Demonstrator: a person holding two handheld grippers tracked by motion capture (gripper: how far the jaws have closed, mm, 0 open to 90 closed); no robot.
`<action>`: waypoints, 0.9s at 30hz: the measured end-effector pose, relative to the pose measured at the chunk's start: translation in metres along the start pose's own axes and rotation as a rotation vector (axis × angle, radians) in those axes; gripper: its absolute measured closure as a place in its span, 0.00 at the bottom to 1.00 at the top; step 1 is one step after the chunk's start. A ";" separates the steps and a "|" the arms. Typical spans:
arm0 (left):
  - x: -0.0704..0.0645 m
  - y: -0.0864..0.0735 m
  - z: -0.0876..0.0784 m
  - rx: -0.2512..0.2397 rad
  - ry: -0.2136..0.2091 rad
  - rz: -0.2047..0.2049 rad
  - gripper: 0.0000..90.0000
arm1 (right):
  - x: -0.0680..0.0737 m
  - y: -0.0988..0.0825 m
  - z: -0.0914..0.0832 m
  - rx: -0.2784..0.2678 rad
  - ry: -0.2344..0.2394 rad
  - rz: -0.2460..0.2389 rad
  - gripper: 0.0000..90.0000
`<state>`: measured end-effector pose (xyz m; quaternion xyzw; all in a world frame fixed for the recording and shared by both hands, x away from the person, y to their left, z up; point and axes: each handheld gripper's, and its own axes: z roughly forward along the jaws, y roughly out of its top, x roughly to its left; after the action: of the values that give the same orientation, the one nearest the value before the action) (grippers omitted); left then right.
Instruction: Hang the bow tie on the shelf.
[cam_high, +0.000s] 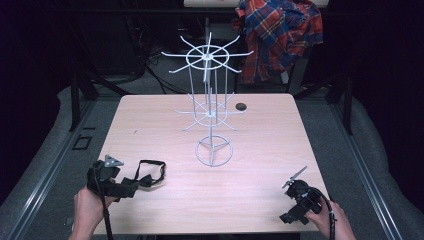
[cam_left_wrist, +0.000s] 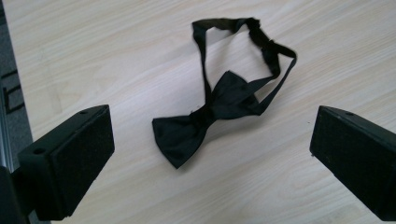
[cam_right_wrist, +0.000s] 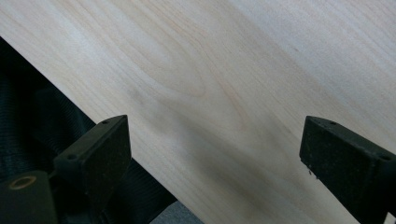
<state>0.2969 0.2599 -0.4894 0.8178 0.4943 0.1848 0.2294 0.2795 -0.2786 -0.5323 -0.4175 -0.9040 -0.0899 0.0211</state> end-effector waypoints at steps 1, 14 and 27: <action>-0.002 0.002 0.001 -0.001 -0.003 0.006 0.00 | -0.001 0.000 0.001 0.005 0.001 0.002 0.09; -0.036 0.029 0.025 -0.029 -0.074 0.044 0.00 | 0.002 0.001 0.003 0.036 -0.012 -0.013 0.10; -0.045 0.043 0.069 0.090 -0.121 0.043 0.24 | 0.003 -0.002 0.004 0.024 -0.018 0.006 0.10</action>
<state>0.3443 0.1892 -0.5256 0.8474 0.4697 0.1175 0.2180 0.2762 -0.2769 -0.5360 -0.4209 -0.9038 -0.0752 0.0184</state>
